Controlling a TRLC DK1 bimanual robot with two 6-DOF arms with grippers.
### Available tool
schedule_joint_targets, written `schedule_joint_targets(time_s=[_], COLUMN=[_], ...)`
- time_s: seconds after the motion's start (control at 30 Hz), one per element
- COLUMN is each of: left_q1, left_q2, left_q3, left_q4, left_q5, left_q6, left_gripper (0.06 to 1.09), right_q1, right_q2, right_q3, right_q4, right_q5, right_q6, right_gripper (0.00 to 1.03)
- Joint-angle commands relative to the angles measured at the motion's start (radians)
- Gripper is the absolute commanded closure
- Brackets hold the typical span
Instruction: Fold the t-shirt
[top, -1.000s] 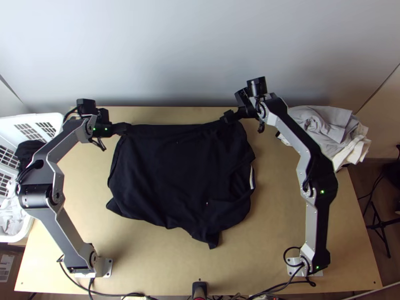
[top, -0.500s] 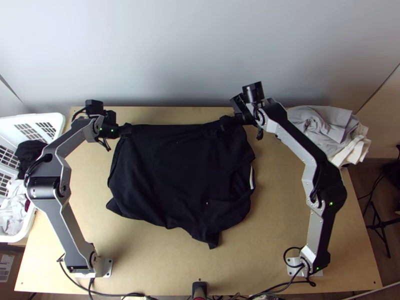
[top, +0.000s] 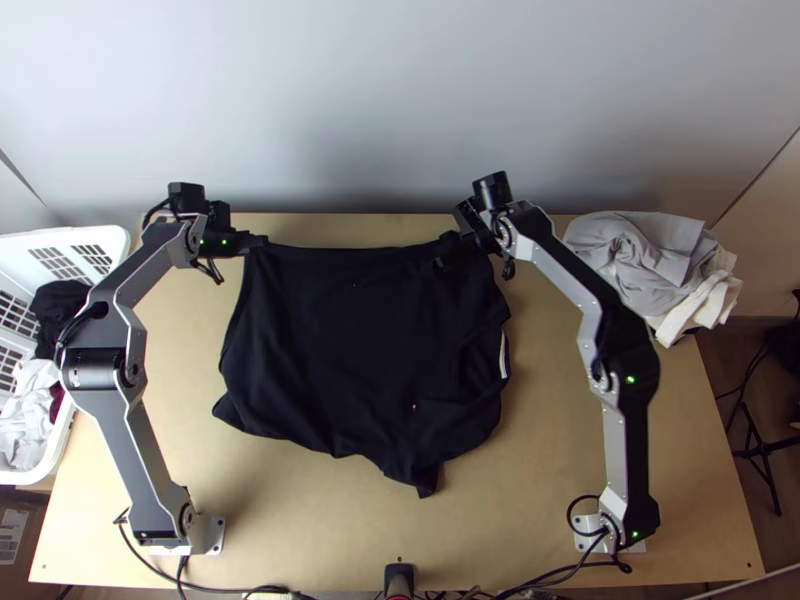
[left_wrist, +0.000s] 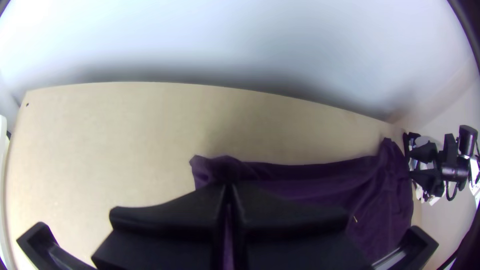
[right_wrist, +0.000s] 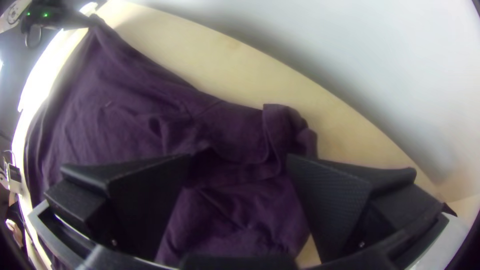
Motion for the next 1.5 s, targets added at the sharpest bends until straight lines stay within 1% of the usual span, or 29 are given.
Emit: schedule_joint_targets(time_s=[0.0, 0.07, 0.17, 0.33, 0.37, 0.43, 0.47, 0.53, 0.57, 0.63, 0.67, 0.7, 0.73, 0.93, 1.17, 1.47], left_q1=[0.003, 0.006, 0.009, 0.004, 0.004, 0.003, 0.003, 0.001, 0.001, 0.001, 0.001, 0.001, 0.000, 0.000, 0.001, 0.018], left_q2=[0.045, 0.074, 0.110, 0.119, 0.119, 0.119, 0.119, 0.120, 0.122, 0.122, 0.123, 0.122, 0.122, 0.119, 0.097, 0.042], left_q3=[0.094, 0.143, 0.214, 0.237, 0.237, 0.237, 0.237, 0.237, 0.237, 0.237, 0.237, 0.237, 0.237, 0.234, 0.234, 0.226], left_q4=[-0.019, -0.044, -0.088, -0.102, -0.104, -0.108, -0.113, -0.121, -0.124, -0.130, -0.134, -0.141, -0.147, -0.183, -0.197, -0.188], left_q5=[-0.001, -0.002, -0.002, -0.004, -0.004, -0.007, -0.008, -0.011, -0.011, -0.013, -0.013, -0.013, -0.013, -0.013, -0.013, -0.013], left_q6=[-0.009, -0.018, -0.023, -0.023, -0.023, -0.023, -0.021, -0.021, -0.021, -0.020, -0.020, -0.021, -0.021, -0.021, -0.030, -0.032], left_gripper=[1.05, 1.05, 1.05, 1.05, 1.05, 1.05, 1.05, 1.05, 1.05, 1.05, 1.05, 1.05, 1.05, 1.05, 1.05, 1.05], right_q1=[0.002, 0.005, 0.007, 0.016, 0.018, 0.022, 0.024, 0.028, 0.030, 0.031, 0.031, 0.031, 0.031, 0.030, 0.030, 0.034], right_q2=[0.131, 0.159, 0.191, 0.228, 0.234, 0.245, 0.250, 0.257, 0.259, 0.260, 0.260, 0.259, 0.259, 0.242, 0.205, 0.151], right_q3=[0.150, 0.164, 0.202, 0.254, 0.262, 0.274, 0.279, 0.280, 0.280, 0.282, 0.285, 0.290, 0.296, 0.326, 0.337, 0.336], right_q4=[-0.107, -0.133, -0.159, -0.171, -0.171, -0.171, -0.171, -0.171, -0.171, -0.170, -0.170, -0.168, -0.168, -0.148, -0.075, -0.070], right_q5=[-0.061, -0.070, -0.082, -0.095, -0.095, -0.096, -0.096, -0.096, -0.096, -0.096, -0.096, -0.096, -0.096, -0.096, -0.096, -0.095], right_q6=[-0.007, -0.023, -0.023, -0.018, -0.018, -0.017, -0.017, -0.017, -0.020, -0.026, -0.026, -0.026, -0.024, -0.015, 0.011, 0.017], right_gripper=[0.16, 0.16, 0.16, 0.16, 0.18, 0.29, 0.32, 0.34, 0.45, 0.74, 0.87, 0.96, 1.00, 1.00, 1.00, 1.00])
